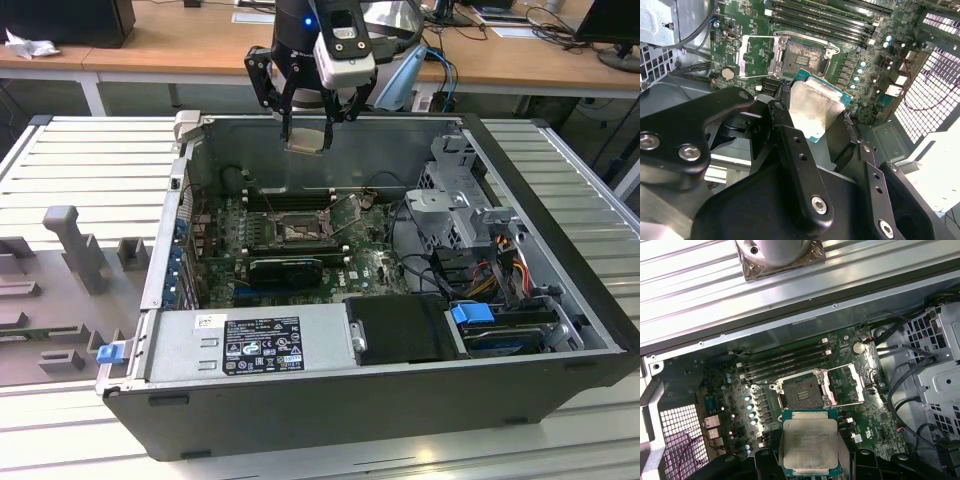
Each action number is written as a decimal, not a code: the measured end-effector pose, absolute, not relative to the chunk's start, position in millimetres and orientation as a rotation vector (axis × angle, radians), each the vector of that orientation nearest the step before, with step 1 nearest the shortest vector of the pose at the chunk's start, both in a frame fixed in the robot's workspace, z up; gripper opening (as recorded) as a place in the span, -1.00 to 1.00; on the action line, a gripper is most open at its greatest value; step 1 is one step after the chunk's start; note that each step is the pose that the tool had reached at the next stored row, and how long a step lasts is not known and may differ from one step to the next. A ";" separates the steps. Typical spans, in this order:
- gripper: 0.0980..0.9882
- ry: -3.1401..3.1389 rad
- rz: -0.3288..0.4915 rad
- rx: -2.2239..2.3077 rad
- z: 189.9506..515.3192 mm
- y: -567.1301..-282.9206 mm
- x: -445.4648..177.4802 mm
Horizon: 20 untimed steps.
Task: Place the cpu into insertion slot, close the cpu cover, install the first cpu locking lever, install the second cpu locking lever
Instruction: 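Place the cpu into insertion slot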
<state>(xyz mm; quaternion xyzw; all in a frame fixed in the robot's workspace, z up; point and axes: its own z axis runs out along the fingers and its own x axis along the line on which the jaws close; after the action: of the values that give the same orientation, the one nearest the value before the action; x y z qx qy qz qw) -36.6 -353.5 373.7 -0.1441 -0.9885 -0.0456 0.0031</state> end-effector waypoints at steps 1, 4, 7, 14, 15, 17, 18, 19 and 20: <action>-0.03 -3.099 -0.143 -0.456 373.7 -353.5 -36.6; -0.03 -3.098 -0.143 -0.463 373.7 -353.5 -36.5; -0.03 -3.097 -0.143 -0.474 373.7 -353.5 -36.5; -0.03 -3.091 -0.143 -0.515 373.6 -353.5 -36.6; -0.03 -3.089 -0.143 -0.529 373.6 -353.5 -36.6; -0.03 -3.086 -0.143 -0.550 373.5 -353.5 -36.6; -0.03 -3.085 -0.143 -0.557 373.5 -353.5 -36.6; -0.03 -3.084 -0.143 -0.568 373.4 -353.5 -36.6; -0.03 -3.082 -0.144 -0.581 373.4 -353.5 -36.6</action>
<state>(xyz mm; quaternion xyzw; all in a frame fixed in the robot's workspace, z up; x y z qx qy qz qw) -36.6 -353.5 373.4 -0.1851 -0.9817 -0.0457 0.0012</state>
